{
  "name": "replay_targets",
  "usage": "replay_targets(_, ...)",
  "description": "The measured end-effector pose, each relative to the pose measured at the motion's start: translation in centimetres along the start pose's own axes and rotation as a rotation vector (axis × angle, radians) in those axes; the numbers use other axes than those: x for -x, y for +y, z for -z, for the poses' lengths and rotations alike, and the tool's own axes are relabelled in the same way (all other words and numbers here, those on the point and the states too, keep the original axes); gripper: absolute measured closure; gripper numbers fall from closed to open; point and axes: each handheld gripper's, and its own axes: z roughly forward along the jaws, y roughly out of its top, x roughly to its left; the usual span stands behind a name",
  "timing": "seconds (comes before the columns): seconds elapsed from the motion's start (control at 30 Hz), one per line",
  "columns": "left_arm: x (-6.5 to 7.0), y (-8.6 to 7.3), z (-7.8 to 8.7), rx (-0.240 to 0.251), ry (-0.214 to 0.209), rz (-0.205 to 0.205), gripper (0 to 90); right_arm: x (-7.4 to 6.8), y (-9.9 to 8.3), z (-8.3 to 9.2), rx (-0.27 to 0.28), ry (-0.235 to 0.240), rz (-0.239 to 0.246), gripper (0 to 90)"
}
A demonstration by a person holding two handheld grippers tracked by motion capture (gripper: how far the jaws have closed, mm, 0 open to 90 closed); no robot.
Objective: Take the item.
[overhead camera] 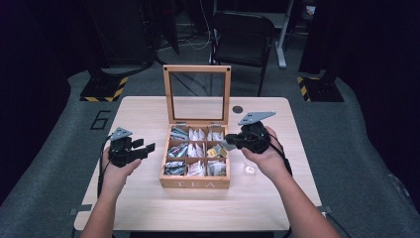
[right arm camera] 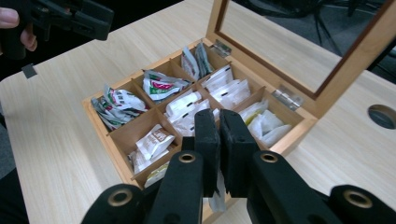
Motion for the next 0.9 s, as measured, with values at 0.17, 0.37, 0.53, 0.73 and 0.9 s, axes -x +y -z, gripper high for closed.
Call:
replay_targets(0.17, -0.1, -0.1, 0.0, -0.001, 0.001, 0.002, 43.6, 0.7, 0.0, 1.1, 0.006, -0.025, -0.013, 86.1)
replay_targets(0.37, -0.2, -0.1, 0.0, -0.003, 0.003, 0.007, 43.6, 1.9, -0.3, 2.2, 0.004, -0.06, -0.026, 86.1)
replay_targets(0.53, -0.2, -0.2, 0.0, -0.01, 0.003, 0.01, 43.6, 3.1, -0.9, 3.3, 0.009, -0.094, -0.052, 86.1)
replay_targets(0.73, -0.3, -0.2, -0.1, -0.012, 0.003, 0.013, 43.4, 4.0, -1.9, 4.0, -0.013, -0.143, -0.059, 86.1)
replay_targets(0.9, -0.3, -0.2, -0.2, -0.009, 0.005, 0.008, 43.0, 4.2, -2.6, 4.1, -0.025, -0.154, -0.066, 86.1)
